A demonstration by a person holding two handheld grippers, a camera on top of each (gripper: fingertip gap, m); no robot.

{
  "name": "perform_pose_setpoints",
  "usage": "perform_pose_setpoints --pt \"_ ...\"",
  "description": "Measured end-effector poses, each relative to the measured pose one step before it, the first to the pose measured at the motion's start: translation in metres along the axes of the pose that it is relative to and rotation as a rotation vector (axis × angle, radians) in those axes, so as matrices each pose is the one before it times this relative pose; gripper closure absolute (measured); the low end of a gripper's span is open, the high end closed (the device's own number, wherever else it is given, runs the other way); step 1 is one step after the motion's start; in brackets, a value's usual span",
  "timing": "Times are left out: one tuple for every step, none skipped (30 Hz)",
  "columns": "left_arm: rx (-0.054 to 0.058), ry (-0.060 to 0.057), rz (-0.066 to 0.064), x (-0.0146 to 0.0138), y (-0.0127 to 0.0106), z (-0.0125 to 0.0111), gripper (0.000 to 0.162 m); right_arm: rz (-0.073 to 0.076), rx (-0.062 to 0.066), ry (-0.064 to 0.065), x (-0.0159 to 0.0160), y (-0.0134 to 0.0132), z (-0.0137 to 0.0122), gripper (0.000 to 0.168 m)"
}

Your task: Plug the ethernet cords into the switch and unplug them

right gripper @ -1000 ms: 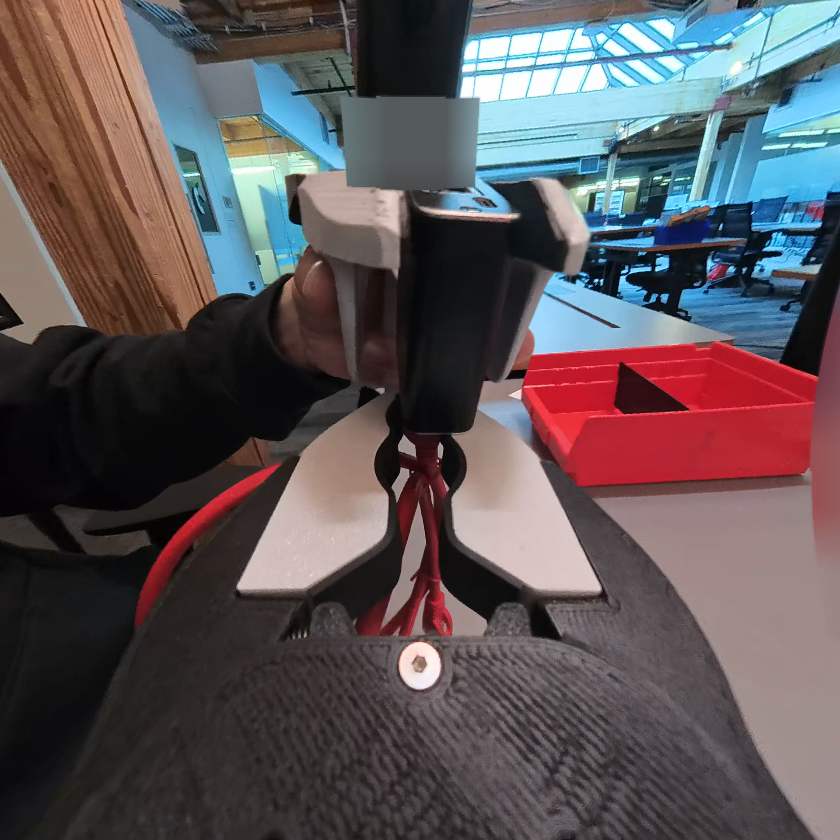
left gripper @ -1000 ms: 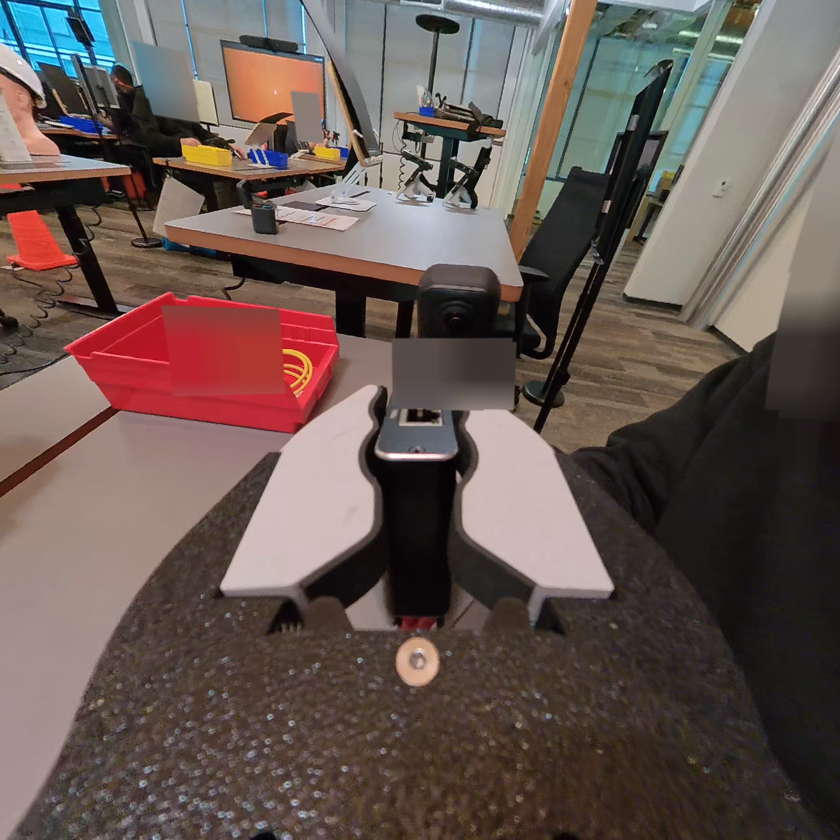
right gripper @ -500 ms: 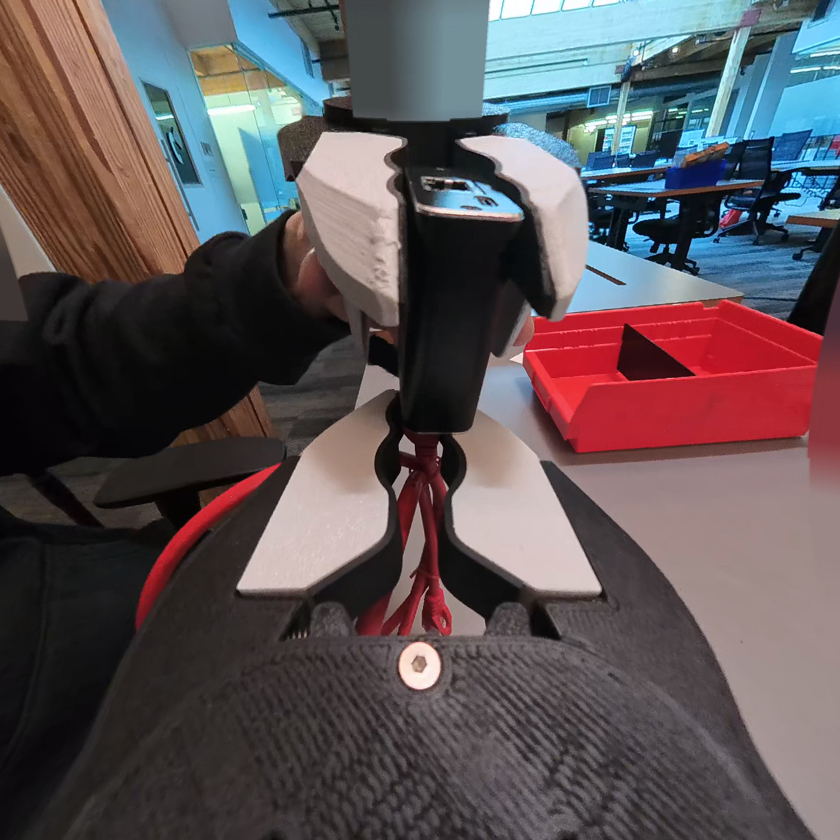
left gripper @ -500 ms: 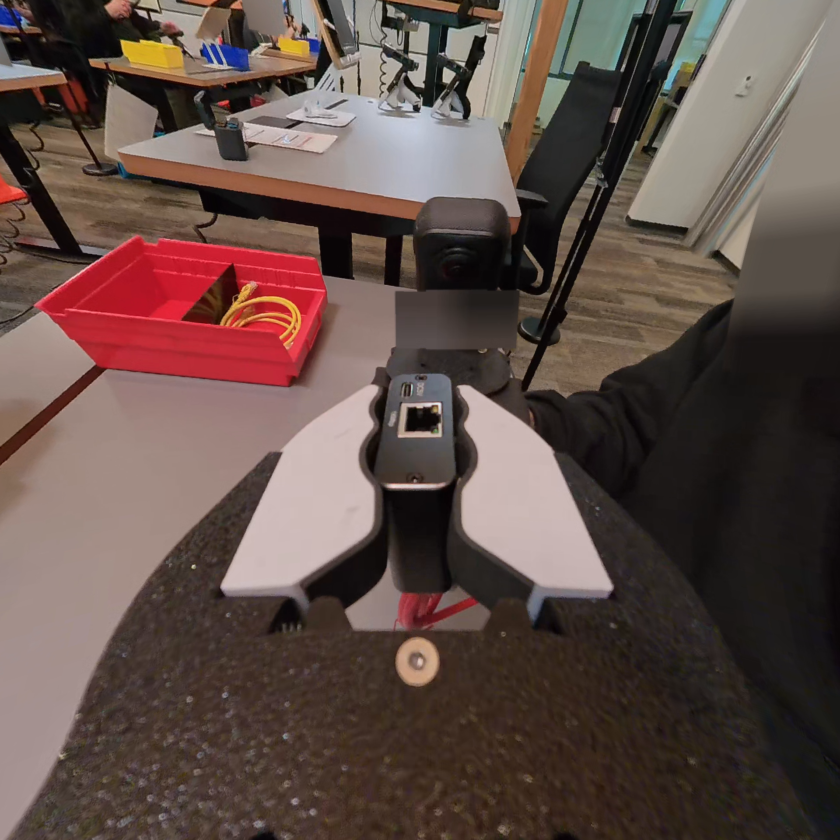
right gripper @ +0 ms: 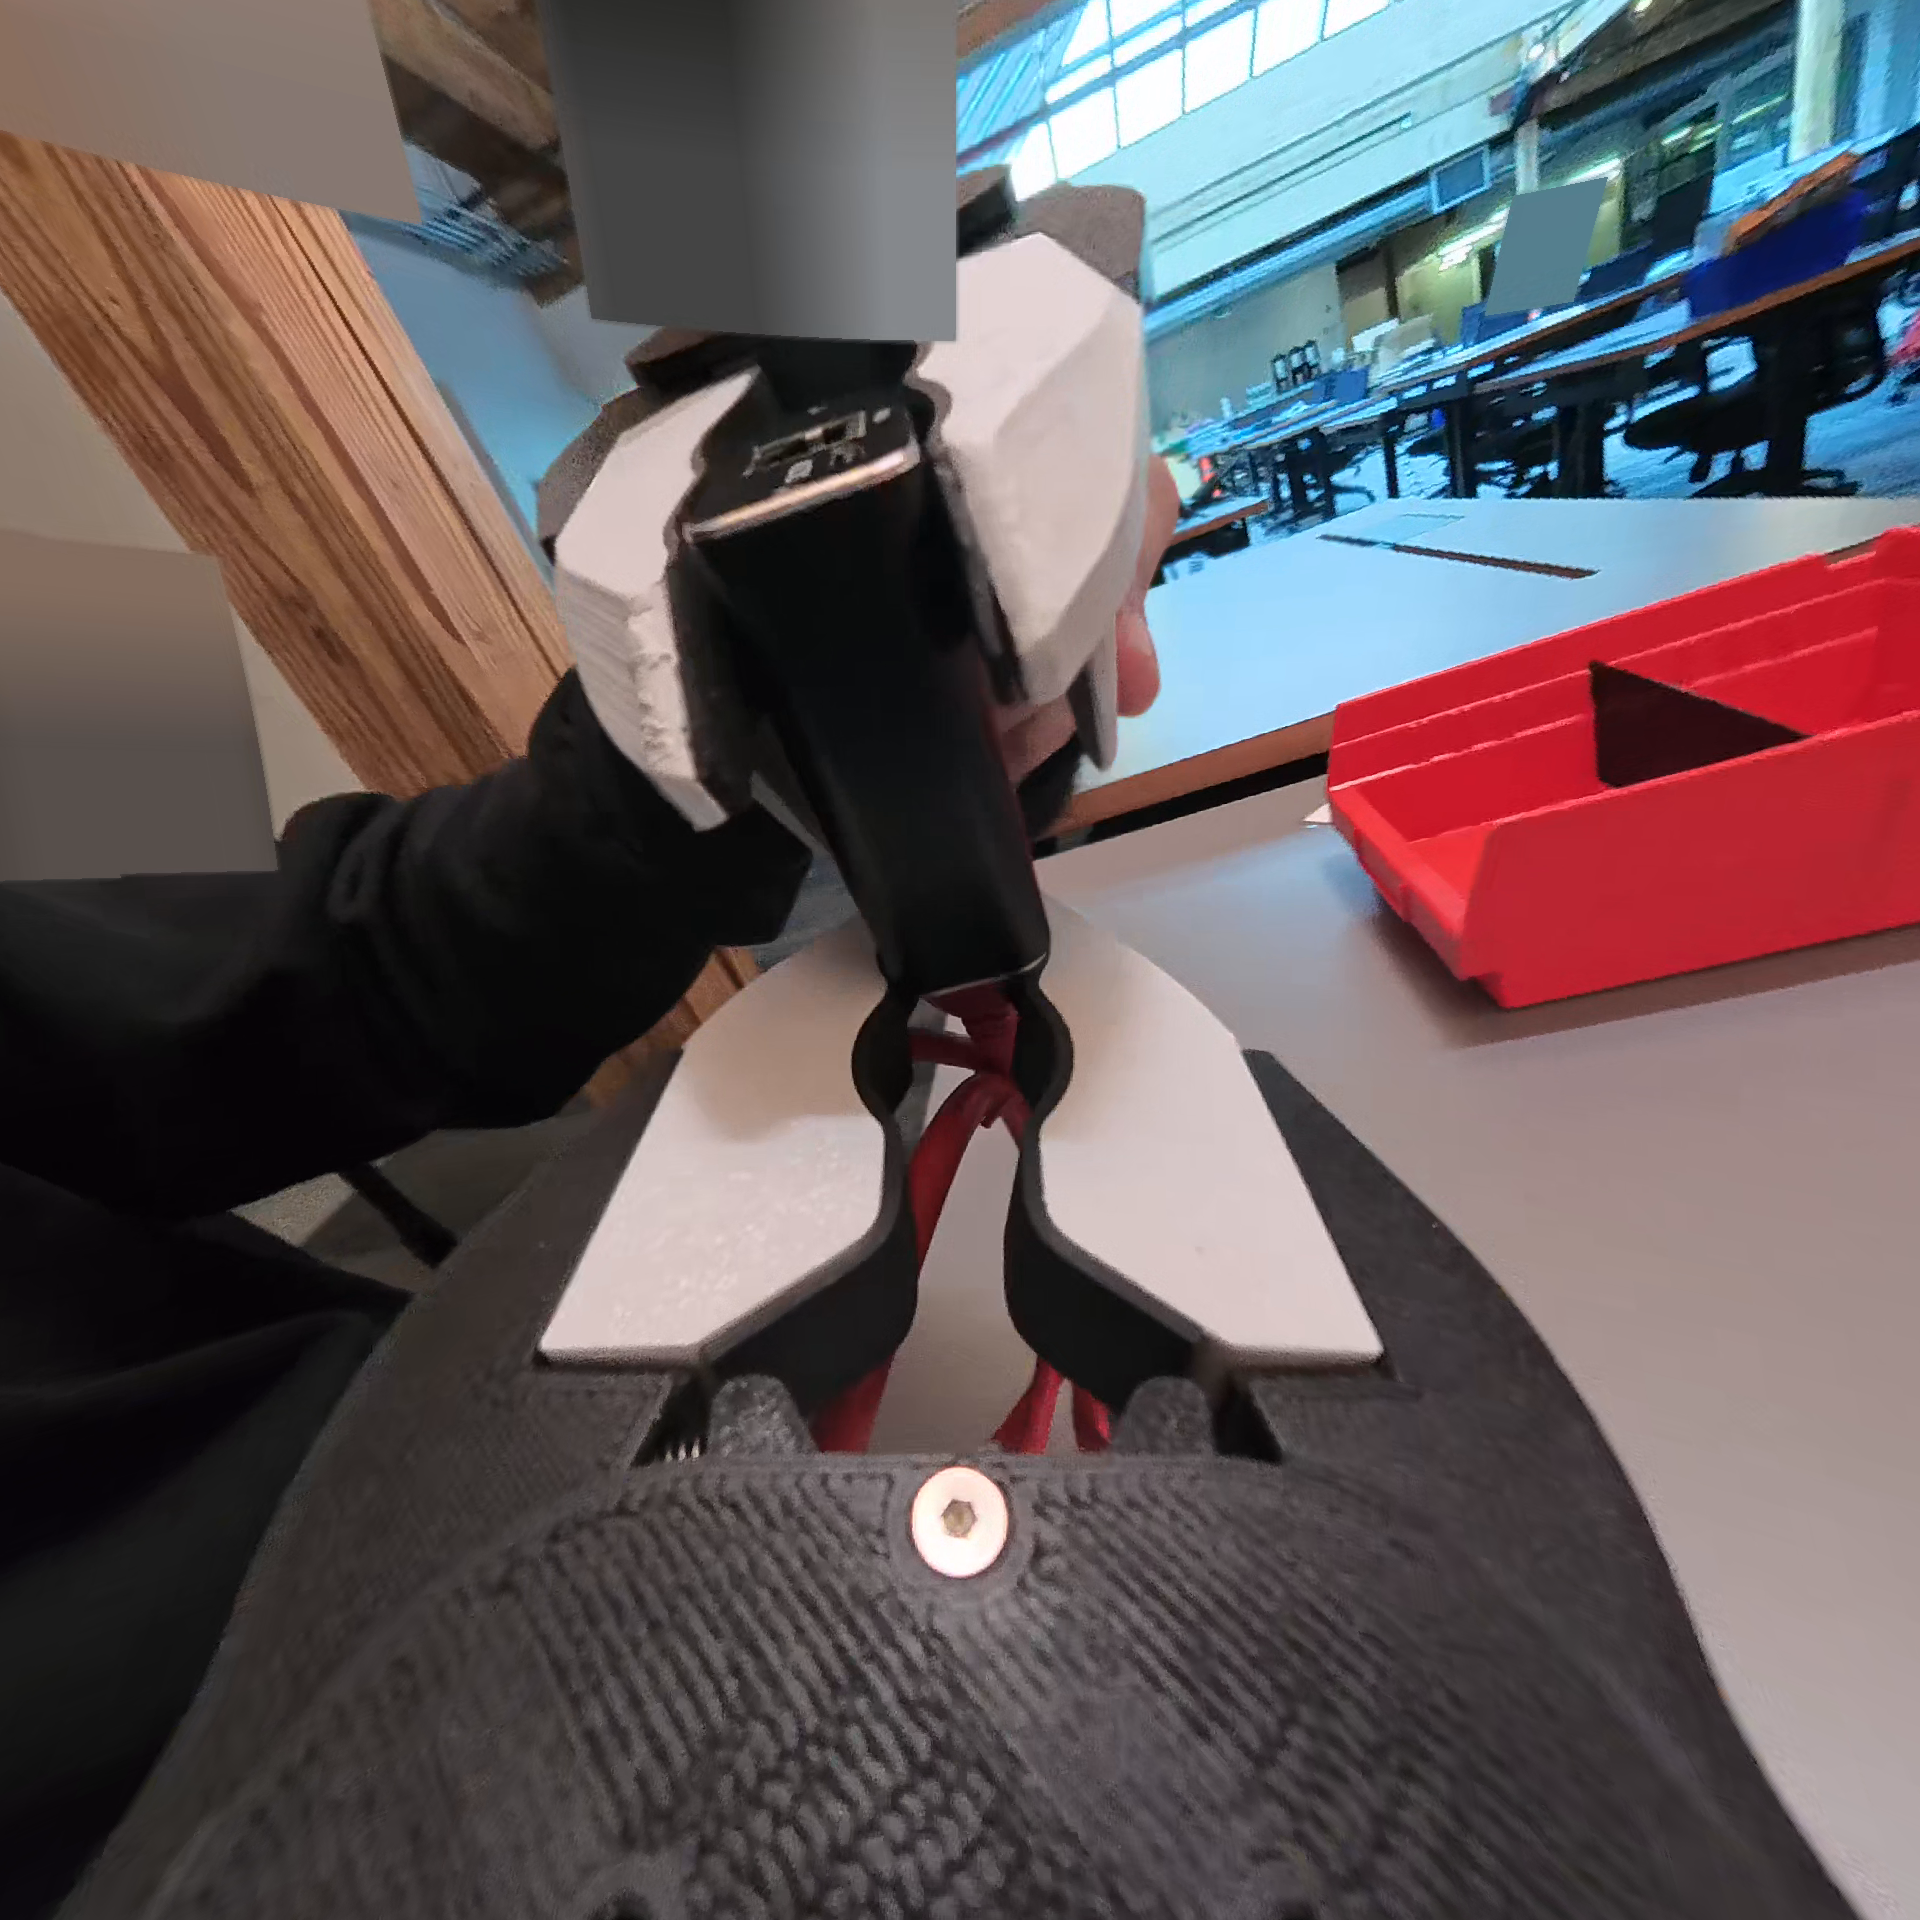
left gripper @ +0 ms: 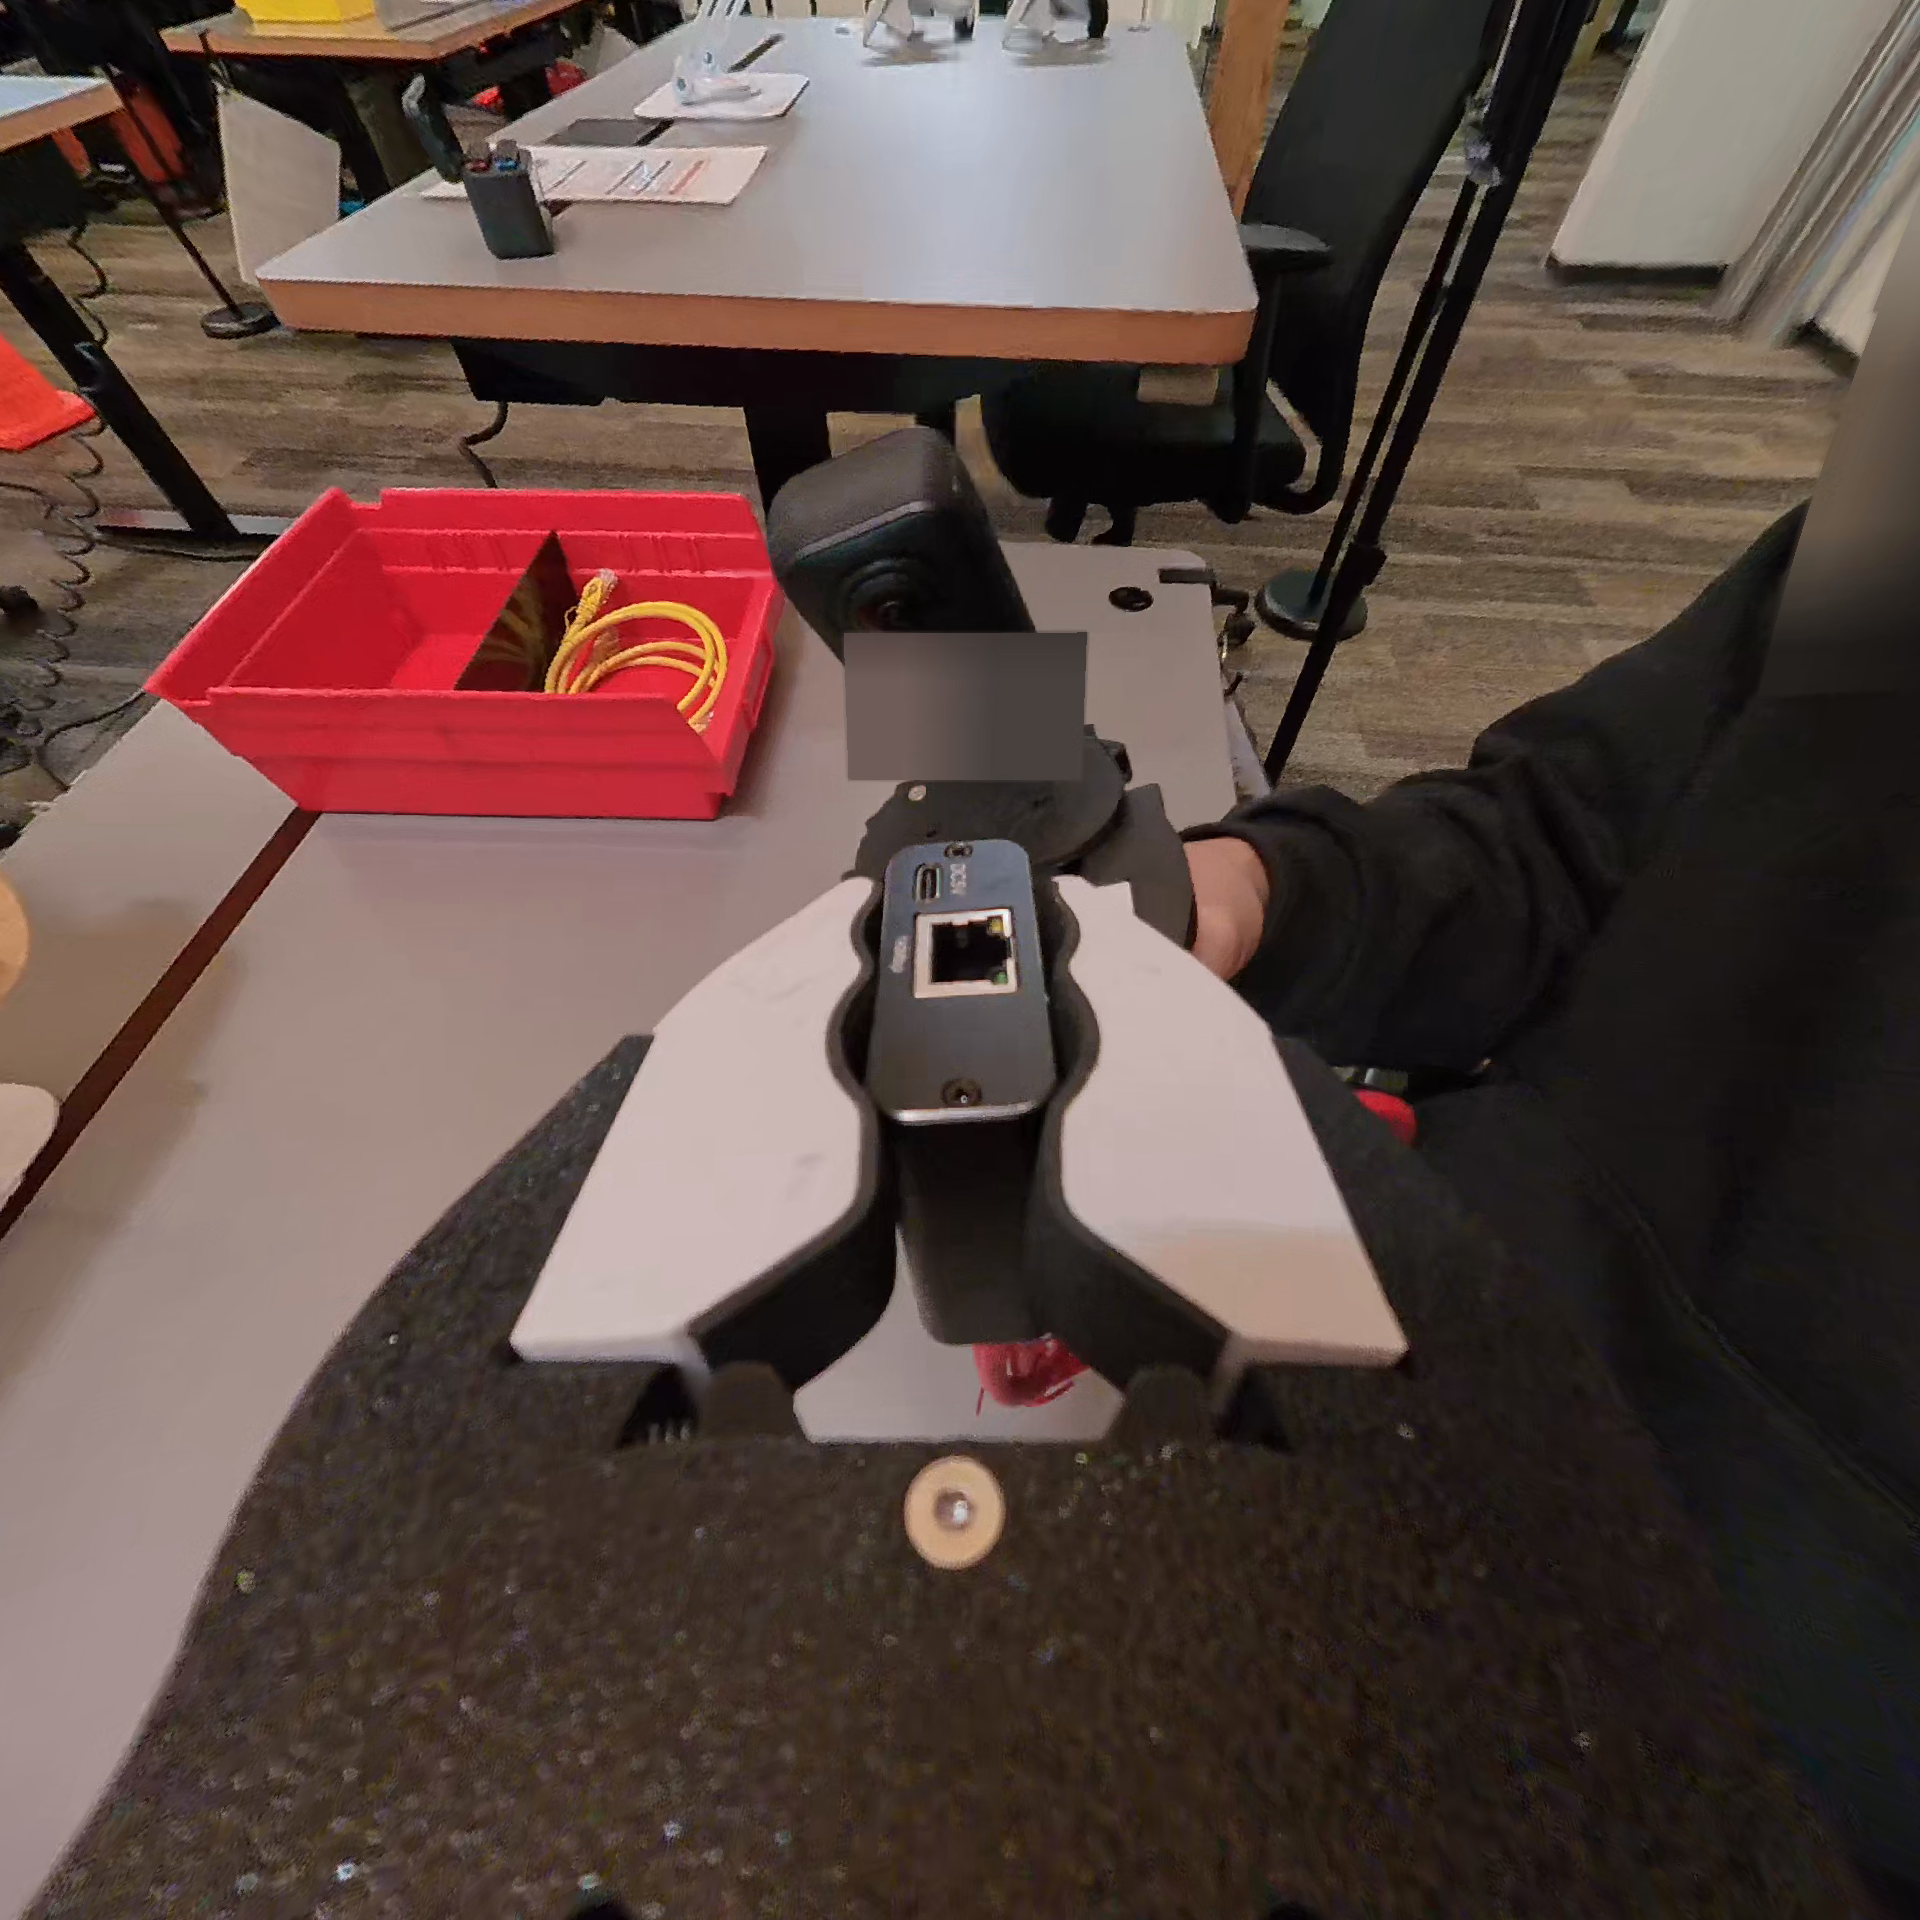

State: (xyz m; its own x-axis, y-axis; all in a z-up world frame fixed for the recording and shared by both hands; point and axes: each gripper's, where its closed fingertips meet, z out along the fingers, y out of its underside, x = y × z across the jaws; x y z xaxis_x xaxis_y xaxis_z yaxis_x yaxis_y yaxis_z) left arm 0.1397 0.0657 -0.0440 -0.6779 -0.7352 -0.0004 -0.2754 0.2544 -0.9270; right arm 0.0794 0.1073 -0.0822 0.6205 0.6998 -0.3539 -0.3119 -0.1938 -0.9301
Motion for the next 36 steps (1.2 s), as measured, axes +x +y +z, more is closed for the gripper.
perform_pose_setpoints --pt "-0.0161 -0.0099 0.006 -0.00084 0.0013 0.001 0.135 0.0241 0.0096 -0.015 0.00039 0.00063 -0.00017 0.151" --pt "-0.0182 -0.0094 0.0009 -0.00103 0.00127 0.00097 0.135 0.0205 0.0183 -0.0187 0.0002 -0.00022 0.00003 0.151" --pt "-0.0232 -0.0053 -0.0053 -0.00134 0.00196 0.00093 0.135 0.016 0.0113 -0.0119 0.00098 0.00058 0.00021 0.15" --pt "-0.0167 -0.0044 -0.001 -0.00143 0.00159 0.00071 0.135 0.0181 0.0123 -0.0083 0.00109 0.00019 0.00041 0.15" --pt "-0.0099 -0.0045 0.0022 -0.00098 0.00106 0.00086 0.135 0.0126 0.0112 -0.01 0.00071 0.00012 -0.00021 0.15" --pt "-0.0101 -0.004 0.001 -0.00104 0.0012 0.00084 0.135 0.0041 0.0082 -0.0008 0.00152 0.00005 -0.0004 0.15" --pt "-0.0083 -0.0048 -0.0047 -0.00124 0.00104 0.00082 0.135 0.0159 0.0063 -0.0119 0.00065 0.00033 -0.00026 0.15" --pt "-0.0063 -0.0056 -0.0137 -0.00191 0.00101 0.00097 0.135 0.0128 0.0066 -0.0104 0.00077 0.00014 -0.00044 0.15" --pt "-0.0034 -0.0047 -0.0158 -0.002 0.00094 0.00118 0.135 0.0033 0.0098 0.0048 0.00252 -0.00043 -0.0008 0.15" --pt "0.0017 -0.0047 -0.0102 -0.00175 0.0004 0.00107 0.135 0.0085 0.0012 -0.0061 0.00102 0.00053 -0.00085 0.15" --pt "0.0047 -0.0054 -0.0065 -0.00171 0.00016 0.00118 0.135 0.0139 0.0144 -0.0028 0.0017 -0.0009 -0.00147 0.15" --pt "-0.0007 -0.0033 -0.0158 -0.00179 0.00069 0.00109 0.135 0.0168 0.0138 -0.0074 0.00168 -0.00036 -0.00097 0.15" --pt "-0.0047 -0.0069 -0.0186 -0.0023 0.00112 0.00131 0.135 0.0354 0.0111 -0.0219 0.00122 0.0 -0.00134 0.15" --pt "-0.0094 -0.0121 -0.0131 -0.00283 0.00168 0.00187 0.135 0.0245 0.021 -0.0125 0.00269 -0.00076 -0.00177 0.151" --pt "-0.0188 -0.0058 -0.0135 -0.00191 0.003 0.00237 0.135 0.0224 0.0067 -0.0138 0.00222 0.00165 -0.00094 0.15" --pt "-0.0134 -0.0036 -0.0135 -0.00194 0.00239 0.00204 0.135 0.0218 0.0079 -0.013 0.00205 0.00111 -0.00095 0.15" --pt "-0.0094 -0.0024 -0.0073 -0.00168 0.00161 0.00137 0.135 0.0137 0.0163 -0.0046 0.00224 -0.0002 -0.00045 0.15" --pt "-0.0139 -0.0029 -0.0031 -0.00153 0.00203 0.00094 0.135 0.0167 0.0019 -0.0188 0.00046 0.00139 0.00001 0.15" --pt "-0.0112 -0.0047 -0.0078 -0.00179 0.00198 0.00094 0.135 0.0083 0.0085 0.0053 0.00266 0.00024 -0.00011 0.151" --pt "-0.0051 -0.0008 -0.0077 -0.00118 0.00108 0.00098 0.135 0.0033 0.0027 -0.0019 0.00118 0.00059 -0.00022 0.151" --pt "-0.0042 -0.0042 -0.0032 -0.00132 0.00085 0.00074 0.134 0.0078 0.0033 -0.008 0.00062 0.0 -0.00062 0.151" --pt "-0.009 -0.0074 -0.0152 -0.00229 0.00125 0.00088 0.135 -0.0048 0.0028 0.0112 0.00251 0.00002 -0.00066 0.151" --pt "0.001 -0.0038 -0.0266 -0.0026 0.00034 0.00087 0.135 0.0003 0.0061 -0.0019 0.00128 -0.00034 -0.0009 0.15" --pt "0.0067 0.0014 -0.0252 -0.00262 0.00039 0.00127 0.135 0.0097 0.0113 0.0019 0.00214 -0.00091 -0.00142 0.15" --pt "-0.0009 0.002 -0.0218 -0.00229 0.00172 0.00143 0.135 -0.0058 -0.0087 0.0116 0.00271 0.00132 -0.00115 0.15" --pt "0.0036 -0.0035 -0.0183 -0.00236 0.00097 0.00088 0.135 -0.0018 -0.0011 0.0122 0.00291 0.00038 -0.00156 0.15" --pt "0.0069 0.0027 -0.0018 -0.00036 -0.00025 0.00073 0.136 0.0088 0.0094 -0.0069 0.00064 -0.00083 -0.00117 0.151" --pt "-0.0035 -0.0089 0.0158 -0.00031 0.0003 0.00072 0.135 0.0028 0.0009 -0.005 0.00047 0.00026 -0.00064 0.151" --pt "-0.0086 -0.0091 0.0147 0.00019 0.00043 0.00084 0.135 -0.0022 0.0053 0.0038 0.00103 -0.00018 -0.00048 0.15" --pt "-0.0058 -0.0025 0.0152 0.00058 0.00013 0.00078 0.135 0.0012 -0.0016 -0.0089 -0.00034 0.00032 -0.00064 0.15" --pt "-0.0068 -0.006 0.0146 -0.00002 0.00007 0.00032 0.135 0.0 0.0032 -0.0004 0.00038 -0.00011 -0.00013 0.15" --pt "-0.0038 0.0014 0.0139 0.00084 -0.00021 -0.00021 0.135 -0.0043 0.0071 -0.0036 -0.00054 -0.00058 0.0003 0.15" --pt "-0.0069 0.0028 0.011 0.00047 0.00064 -0.00034 0.135 -0.007 -0.0078 0.0002 -0.00035 0.0013 0.00077 0.15" --pt "-0.0009 0.0015 0.0002 0.00074 0.00036 -0.00033 0.135 -0.0116 -0.0056 0.0108 0.00057 0.00004 -0.00004 0.15" --pt "0.004 0.0004 -0.0059 0.00053 0.0 -0.00044 0.135 -0.0087 -0.0134 0.0027 -0.00007 0.00066 -0.00069 0.15" --pt "0.0068 0.0008 0.0019 0.0008 -0.00061 -0.0003 0.135 -0.0041 0.0001 -0.0026 -0.00022 -0.0007 -0.0009 0.15"
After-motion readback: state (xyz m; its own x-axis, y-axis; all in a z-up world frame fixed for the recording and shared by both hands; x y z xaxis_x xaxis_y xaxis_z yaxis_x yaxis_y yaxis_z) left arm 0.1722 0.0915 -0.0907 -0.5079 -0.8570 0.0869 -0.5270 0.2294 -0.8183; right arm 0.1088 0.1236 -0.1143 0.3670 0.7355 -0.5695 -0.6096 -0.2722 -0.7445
